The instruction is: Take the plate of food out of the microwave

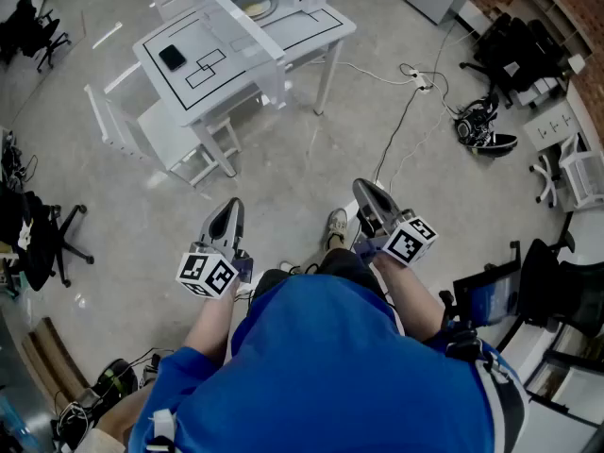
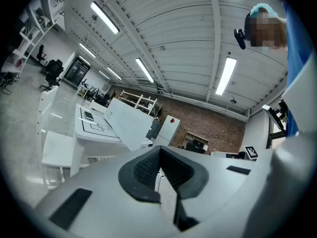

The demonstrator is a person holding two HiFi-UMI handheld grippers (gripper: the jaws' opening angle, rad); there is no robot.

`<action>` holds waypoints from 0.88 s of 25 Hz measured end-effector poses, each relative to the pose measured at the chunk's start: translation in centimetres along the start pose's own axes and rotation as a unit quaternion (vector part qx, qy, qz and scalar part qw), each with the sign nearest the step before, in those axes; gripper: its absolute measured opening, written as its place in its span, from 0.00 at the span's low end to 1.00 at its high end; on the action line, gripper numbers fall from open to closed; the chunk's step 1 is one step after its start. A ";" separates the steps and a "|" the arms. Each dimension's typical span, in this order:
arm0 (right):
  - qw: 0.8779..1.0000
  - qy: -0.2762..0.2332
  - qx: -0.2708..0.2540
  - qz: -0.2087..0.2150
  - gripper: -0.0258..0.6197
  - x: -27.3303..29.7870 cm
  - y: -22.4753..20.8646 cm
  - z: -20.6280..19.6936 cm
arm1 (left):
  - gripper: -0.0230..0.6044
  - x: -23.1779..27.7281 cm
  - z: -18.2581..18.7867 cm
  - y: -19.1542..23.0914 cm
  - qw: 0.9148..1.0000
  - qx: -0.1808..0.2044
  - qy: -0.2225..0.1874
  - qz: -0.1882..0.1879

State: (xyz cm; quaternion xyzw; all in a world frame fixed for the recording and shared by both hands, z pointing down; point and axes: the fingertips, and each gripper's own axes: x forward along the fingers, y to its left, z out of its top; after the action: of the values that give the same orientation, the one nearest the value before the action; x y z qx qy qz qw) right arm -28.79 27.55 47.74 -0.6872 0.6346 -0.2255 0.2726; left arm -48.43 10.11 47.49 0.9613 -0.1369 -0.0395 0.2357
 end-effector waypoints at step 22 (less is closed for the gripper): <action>0.999 0.010 0.028 0.030 0.03 3.7 -15.8 13.4 | 0.05 21.1 -1.7 -6.5 1.000 0.017 0.006 0.016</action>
State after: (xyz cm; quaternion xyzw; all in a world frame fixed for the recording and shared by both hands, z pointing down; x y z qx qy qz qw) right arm -7.82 25.78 48.01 -0.6573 0.6514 -0.2417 0.2920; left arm -26.36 10.42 45.79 0.9631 -0.1512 -0.0276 0.2209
